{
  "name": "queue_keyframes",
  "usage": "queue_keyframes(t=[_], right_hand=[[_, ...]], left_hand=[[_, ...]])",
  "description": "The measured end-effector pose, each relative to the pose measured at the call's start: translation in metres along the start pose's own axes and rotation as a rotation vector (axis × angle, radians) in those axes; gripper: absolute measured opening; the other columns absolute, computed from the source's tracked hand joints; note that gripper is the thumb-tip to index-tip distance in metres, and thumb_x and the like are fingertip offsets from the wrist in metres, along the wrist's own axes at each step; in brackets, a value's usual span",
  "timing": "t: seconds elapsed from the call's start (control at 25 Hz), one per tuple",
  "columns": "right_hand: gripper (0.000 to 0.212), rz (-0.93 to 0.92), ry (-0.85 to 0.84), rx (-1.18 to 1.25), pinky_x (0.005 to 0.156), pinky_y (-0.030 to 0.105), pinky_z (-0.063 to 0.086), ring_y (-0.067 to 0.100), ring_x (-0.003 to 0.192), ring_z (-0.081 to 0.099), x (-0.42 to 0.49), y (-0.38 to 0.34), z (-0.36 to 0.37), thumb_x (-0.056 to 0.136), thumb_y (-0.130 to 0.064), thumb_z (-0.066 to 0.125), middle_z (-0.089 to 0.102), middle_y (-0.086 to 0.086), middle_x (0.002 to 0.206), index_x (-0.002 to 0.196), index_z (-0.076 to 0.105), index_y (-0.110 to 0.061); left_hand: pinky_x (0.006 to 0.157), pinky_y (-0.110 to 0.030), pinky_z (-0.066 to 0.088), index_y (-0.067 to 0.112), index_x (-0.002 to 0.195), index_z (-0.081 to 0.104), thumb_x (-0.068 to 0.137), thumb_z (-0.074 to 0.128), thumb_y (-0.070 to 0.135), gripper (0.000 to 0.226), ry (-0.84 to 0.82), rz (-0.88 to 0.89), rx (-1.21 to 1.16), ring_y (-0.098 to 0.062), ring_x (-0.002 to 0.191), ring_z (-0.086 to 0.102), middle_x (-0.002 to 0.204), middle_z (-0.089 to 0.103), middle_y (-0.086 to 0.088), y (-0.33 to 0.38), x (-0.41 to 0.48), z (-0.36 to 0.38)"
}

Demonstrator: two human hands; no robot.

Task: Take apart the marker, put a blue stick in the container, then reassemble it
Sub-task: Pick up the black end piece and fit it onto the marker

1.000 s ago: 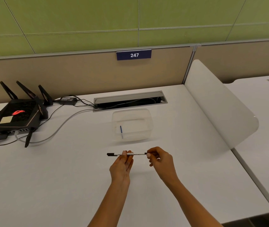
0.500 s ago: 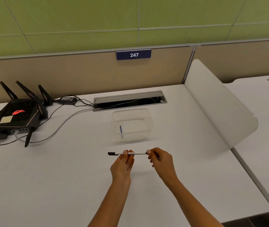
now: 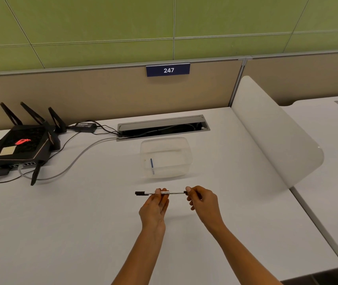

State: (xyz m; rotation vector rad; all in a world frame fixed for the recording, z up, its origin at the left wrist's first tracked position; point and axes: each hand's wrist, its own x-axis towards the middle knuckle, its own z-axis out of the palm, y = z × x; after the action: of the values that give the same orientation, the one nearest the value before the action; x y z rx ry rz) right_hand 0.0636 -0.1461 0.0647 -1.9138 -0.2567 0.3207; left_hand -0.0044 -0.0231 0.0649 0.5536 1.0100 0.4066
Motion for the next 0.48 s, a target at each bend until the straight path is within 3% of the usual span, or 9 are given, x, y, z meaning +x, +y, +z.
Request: queue_keyframes(t=[0.24,0.48], right_hand=[[0.007,0.053,0.14,0.177,0.056,0.017,0.056,0.014,0.066,0.07,-0.008,0.001,0.006,0.089,-0.017,0.065,0.072,0.002,0.074,0.085,0.07,-0.019],[0.009,0.176,0.323,0.365,0.061,0.019,0.056,0.014,0.065,0.072,-0.018,-0.005,0.028,0.088,-0.017,0.066,0.074,0.002,0.074,0.084,0.074,-0.015]], left_hand=[[0.088,-0.036,0.052,0.002,0.1,0.067,0.088,0.063,0.016,0.019,0.02,-0.001,-0.051,-0.023,0.091,0.069,0.095,0.073,-0.012,-0.004,-0.003,0.0],[0.071,-0.027,0.054,0.003,0.096,0.068,0.089,0.064,0.016,0.015,0.19,0.059,-0.113,-0.017,0.082,0.07,0.089,0.073,-0.009,-0.017,-0.011,0.008]])
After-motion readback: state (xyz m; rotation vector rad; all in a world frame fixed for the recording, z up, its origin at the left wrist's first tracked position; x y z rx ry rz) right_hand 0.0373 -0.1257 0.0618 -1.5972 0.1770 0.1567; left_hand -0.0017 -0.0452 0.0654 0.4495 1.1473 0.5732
